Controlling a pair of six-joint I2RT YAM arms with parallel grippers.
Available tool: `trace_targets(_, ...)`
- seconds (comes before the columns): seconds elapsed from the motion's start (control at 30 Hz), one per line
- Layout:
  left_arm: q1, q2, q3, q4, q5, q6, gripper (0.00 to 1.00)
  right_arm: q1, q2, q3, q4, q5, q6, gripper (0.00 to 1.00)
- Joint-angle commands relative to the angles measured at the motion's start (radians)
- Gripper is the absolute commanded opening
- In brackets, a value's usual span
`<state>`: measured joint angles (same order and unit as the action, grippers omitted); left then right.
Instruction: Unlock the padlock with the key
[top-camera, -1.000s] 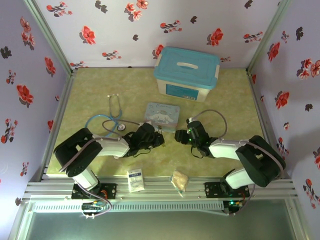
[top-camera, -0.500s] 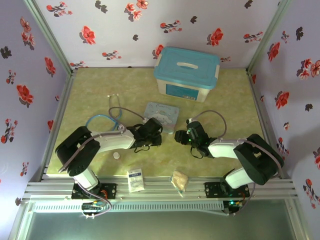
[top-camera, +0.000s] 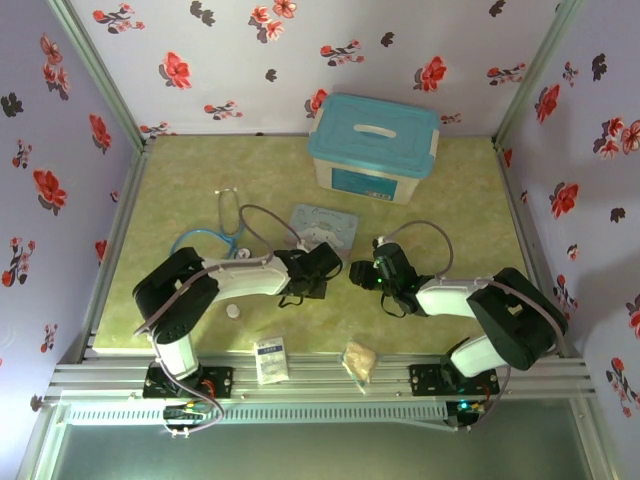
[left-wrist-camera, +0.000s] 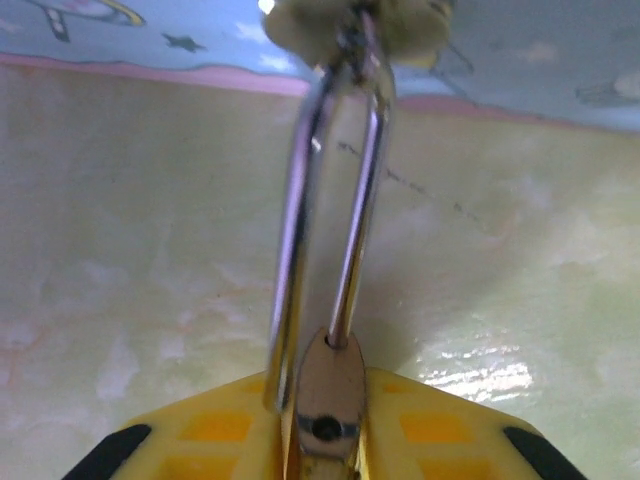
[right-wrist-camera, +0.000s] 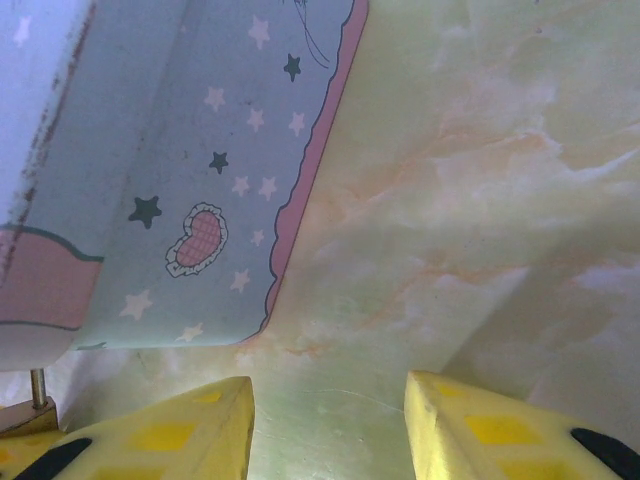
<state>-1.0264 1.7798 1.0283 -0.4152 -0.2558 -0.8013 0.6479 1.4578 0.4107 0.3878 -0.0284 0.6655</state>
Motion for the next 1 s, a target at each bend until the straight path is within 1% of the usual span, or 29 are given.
trace_targets(0.0, -0.038, 0.036, 0.057, -0.14, -0.094, 0.036, 0.23, 0.005, -0.002, -0.006, -0.029, 0.025, 0.0, 0.44)
trace_targets(0.27, -0.098, 0.104, 0.137, -0.228, -0.195, 0.05, 0.27, 0.005, 0.02, -0.008, -0.014, 0.017, 0.008, 0.44)
trace_targets(0.4, -0.123, 0.14, 0.201, -0.287, -0.261, 0.066, 0.33, 0.005, 0.027, -0.021, 0.004, 0.015, 0.014, 0.43)
trace_targets(0.5, -0.131, 0.163, 0.226, -0.295, -0.265, 0.076, 0.35, 0.004, 0.025, -0.036, 0.026, 0.009, 0.028, 0.43)
trace_targets(0.6, -0.154, 0.15, 0.229, -0.274, -0.269, 0.081, 0.34, 0.004, 0.016, -0.045, 0.029, 0.01, 0.034, 0.43)
trace_targets(0.7, -0.167, 0.155, 0.248, -0.289, -0.269, 0.073, 0.35, 0.004, 0.01, -0.05, 0.022, 0.015, 0.031, 0.43)
trace_targets(0.83, -0.167, 0.157, 0.248, -0.289, -0.267, 0.069, 0.36, 0.005, 0.008, -0.051, 0.021, 0.007, 0.032, 0.43)
trace_targets(0.9, -0.167, 0.127, 0.231, -0.277, -0.268, 0.063, 0.36, 0.009, -0.008, -0.058, 0.032, -0.006, 0.041, 0.43)
trace_targets(0.97, -0.158, 0.051, 0.187, -0.227, -0.239, 0.06, 0.38, 0.019, -0.048, -0.065, 0.011, 0.002, 0.048, 0.43)
